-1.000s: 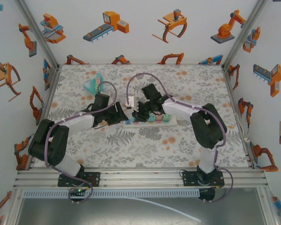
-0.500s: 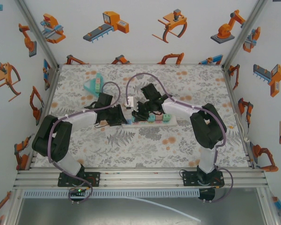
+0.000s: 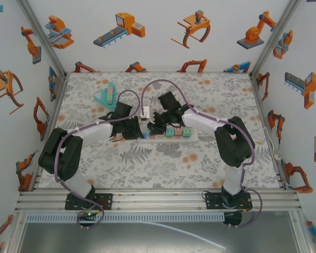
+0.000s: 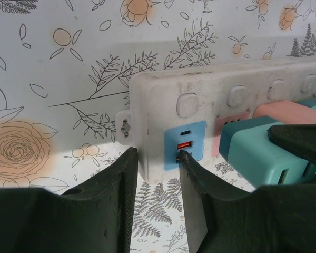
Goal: Pull the plug off the socket
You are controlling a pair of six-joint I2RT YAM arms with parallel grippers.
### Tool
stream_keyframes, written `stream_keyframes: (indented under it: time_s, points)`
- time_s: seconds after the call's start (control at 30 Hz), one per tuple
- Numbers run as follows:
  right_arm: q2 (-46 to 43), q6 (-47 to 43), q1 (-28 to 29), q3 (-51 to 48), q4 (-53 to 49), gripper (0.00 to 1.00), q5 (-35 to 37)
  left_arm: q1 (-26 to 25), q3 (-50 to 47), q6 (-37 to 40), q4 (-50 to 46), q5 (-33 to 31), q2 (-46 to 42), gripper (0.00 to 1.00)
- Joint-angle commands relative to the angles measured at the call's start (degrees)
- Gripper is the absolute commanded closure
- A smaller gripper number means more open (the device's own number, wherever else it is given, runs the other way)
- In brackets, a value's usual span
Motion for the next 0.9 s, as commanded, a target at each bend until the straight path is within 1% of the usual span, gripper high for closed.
stream_keyframes:
  time_s: [0.0, 0.17, 0.27, 0.33, 0.47, 0.53, 0.6, 0.63, 0.73, 0.87]
  points:
    - [-2.51, 1.53, 0.88, 2.35, 2.57, 0.81, -3.86, 0.05, -0.87, 1.92, -5.16, -7.36, 3.36, 0.62]
    - [-3.96, 1.55, 0.88, 1.94, 2.61, 0.82, -3.40, 0.06, -1.09, 1.37, -4.67, -6.98, 2.61, 0.63]
    - [-5.33, 1.73, 0.83, 1.35, 2.89, 0.82, -2.61, 0.55, -1.69, 0.22, -2.62, -3.48, 1.56, 0.63]
    - [-6.43, 4.29, 0.86, 0.77, 4.30, 0.82, -0.79, 0.84, -1.82, -0.44, -1.81, -2.06, 0.64, 0.63]
    - [-8.81, 11.16, 0.83, 0.97, 3.86, 0.82, 2.33, 1.01, -1.72, -0.77, -1.26, -1.19, -2.11, 0.63]
    - [-10.26, 18.11, 0.83, 0.00, 6.07, 0.83, 4.56, 1.34, -1.73, -0.67, -0.01, 1.08, -3.71, 0.63]
    - [-12.27, 27.60, 0.83, -1.13, 8.67, 0.87, 8.06, 1.82, -1.52, -0.31, 1.56, 5.02, -5.02, 0.63]
    - [-13.31, 32.15, 0.83, -1.89, 10.02, 0.87, 9.26, 1.89, -1.10, -0.34, 1.51, 5.71, -5.54, 0.63]
    - [-17.50, 46.67, 0.88, -7.11, 17.43, 0.85, 12.67, 1.98, 0.02, 0.80, 0.41, 5.38, -7.93, 0.61]
    - [-24.11, 64.94, 1.16, -17.63, 30.88, 0.85, 19.65, 1.99, 0.25, 3.25, -0.83, 4.33, -12.61, 0.61]
